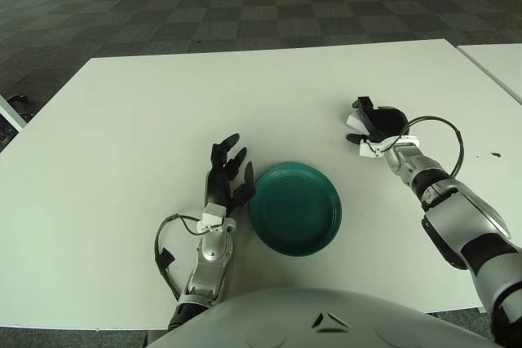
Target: Put the charger into the plate.
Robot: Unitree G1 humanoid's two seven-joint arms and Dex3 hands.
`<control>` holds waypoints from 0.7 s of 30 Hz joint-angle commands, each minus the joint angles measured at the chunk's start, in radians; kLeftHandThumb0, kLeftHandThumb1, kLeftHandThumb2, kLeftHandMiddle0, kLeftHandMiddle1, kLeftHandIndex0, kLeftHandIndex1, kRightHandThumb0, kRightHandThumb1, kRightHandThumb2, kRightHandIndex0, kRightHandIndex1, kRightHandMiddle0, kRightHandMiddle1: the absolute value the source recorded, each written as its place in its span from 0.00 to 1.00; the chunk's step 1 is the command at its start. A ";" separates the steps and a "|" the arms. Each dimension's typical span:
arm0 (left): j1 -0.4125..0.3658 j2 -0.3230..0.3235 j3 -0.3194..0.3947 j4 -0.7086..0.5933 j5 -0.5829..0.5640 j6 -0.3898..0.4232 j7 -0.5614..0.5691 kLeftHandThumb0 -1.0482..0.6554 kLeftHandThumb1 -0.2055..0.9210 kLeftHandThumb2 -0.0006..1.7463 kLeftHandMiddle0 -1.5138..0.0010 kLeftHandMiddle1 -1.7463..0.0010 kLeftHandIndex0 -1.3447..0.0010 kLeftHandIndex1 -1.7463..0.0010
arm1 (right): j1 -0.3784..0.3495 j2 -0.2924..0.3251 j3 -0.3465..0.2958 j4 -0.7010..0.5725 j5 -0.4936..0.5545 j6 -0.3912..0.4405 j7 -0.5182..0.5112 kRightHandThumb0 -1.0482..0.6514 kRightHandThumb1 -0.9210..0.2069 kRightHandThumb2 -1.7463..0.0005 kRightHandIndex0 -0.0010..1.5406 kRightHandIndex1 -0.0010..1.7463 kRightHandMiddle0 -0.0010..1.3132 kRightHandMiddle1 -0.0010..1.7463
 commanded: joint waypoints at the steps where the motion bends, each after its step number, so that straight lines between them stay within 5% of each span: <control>1: 0.055 -0.009 0.001 0.118 0.007 0.001 -0.005 0.18 1.00 0.51 0.55 0.98 0.89 0.49 | -0.024 -0.011 -0.009 -0.001 0.012 -0.011 0.041 0.34 0.00 0.59 0.66 1.00 0.62 1.00; 17: 0.036 -0.015 0.004 0.144 0.000 0.005 0.000 0.19 1.00 0.50 0.55 0.98 0.89 0.50 | -0.124 -0.016 -0.047 -0.019 0.019 -0.081 0.031 0.34 0.00 0.57 0.65 1.00 0.63 1.00; 21: 0.036 -0.017 0.005 0.152 -0.012 -0.010 -0.006 0.19 1.00 0.48 0.55 0.98 0.89 0.50 | -0.172 -0.063 -0.061 -0.144 0.024 -0.151 0.091 0.34 0.00 0.57 0.66 1.00 0.64 1.00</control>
